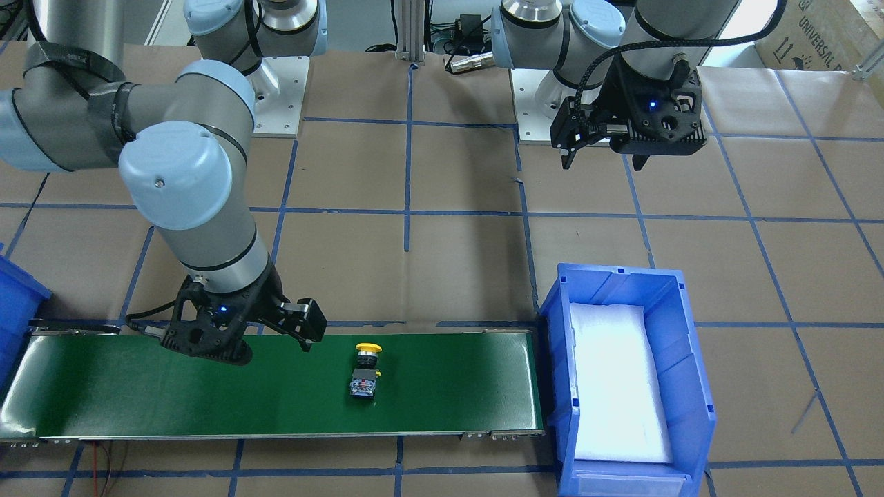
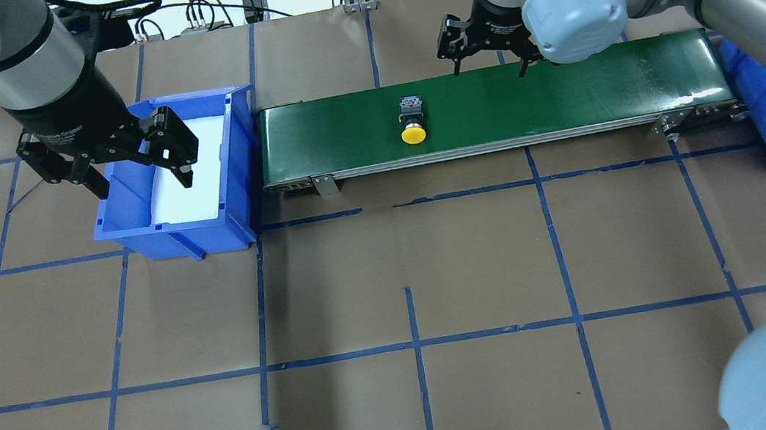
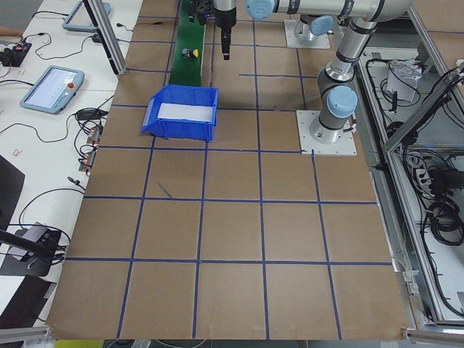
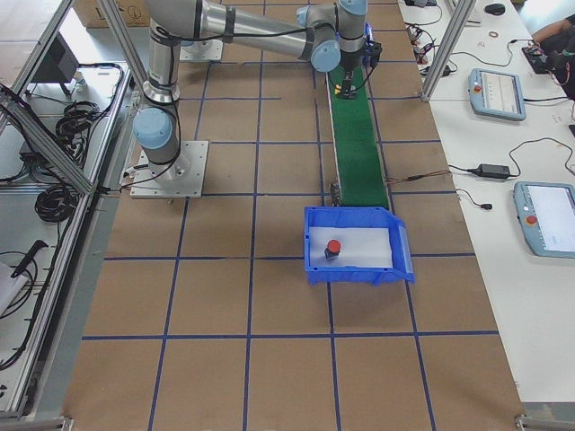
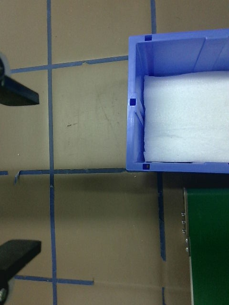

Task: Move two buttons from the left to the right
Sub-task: 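Lower the right gripper and close it on the yellow button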

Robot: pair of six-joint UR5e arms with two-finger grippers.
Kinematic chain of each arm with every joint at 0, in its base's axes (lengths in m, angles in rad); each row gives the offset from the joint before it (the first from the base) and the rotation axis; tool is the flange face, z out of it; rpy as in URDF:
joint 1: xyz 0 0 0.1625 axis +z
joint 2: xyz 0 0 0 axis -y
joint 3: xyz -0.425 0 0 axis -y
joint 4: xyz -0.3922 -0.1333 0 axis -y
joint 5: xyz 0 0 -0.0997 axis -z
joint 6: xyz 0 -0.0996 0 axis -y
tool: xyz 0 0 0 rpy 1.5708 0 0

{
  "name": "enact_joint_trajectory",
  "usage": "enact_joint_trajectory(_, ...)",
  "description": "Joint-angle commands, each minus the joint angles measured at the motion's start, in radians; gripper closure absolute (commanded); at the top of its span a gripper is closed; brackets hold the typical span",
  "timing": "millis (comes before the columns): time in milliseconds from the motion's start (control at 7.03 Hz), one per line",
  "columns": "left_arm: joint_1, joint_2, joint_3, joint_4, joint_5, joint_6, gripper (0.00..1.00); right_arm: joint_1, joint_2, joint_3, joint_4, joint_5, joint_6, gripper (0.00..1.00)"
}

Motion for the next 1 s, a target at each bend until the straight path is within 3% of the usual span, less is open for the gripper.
enact_joint_trajectory(0,-0.001,0.000,-0.001,0.000,-0.001,0.000,0.00,0.037,0.083,-0.083,0.000,-0.001,0.054,0.02)
enact_joint_trajectory(569,-0.001,0.000,-0.001,0.000,-0.001,0.000,0.00,0.082,0.136,-0.088,-0.012,-0.001,0.099,0.03)
enact_joint_trajectory(854,-0.001,0.000,-0.001,0.000,-0.001,0.000,0.00,0.082,0.163,-0.077,-0.021,0.012,-0.023,0.03)
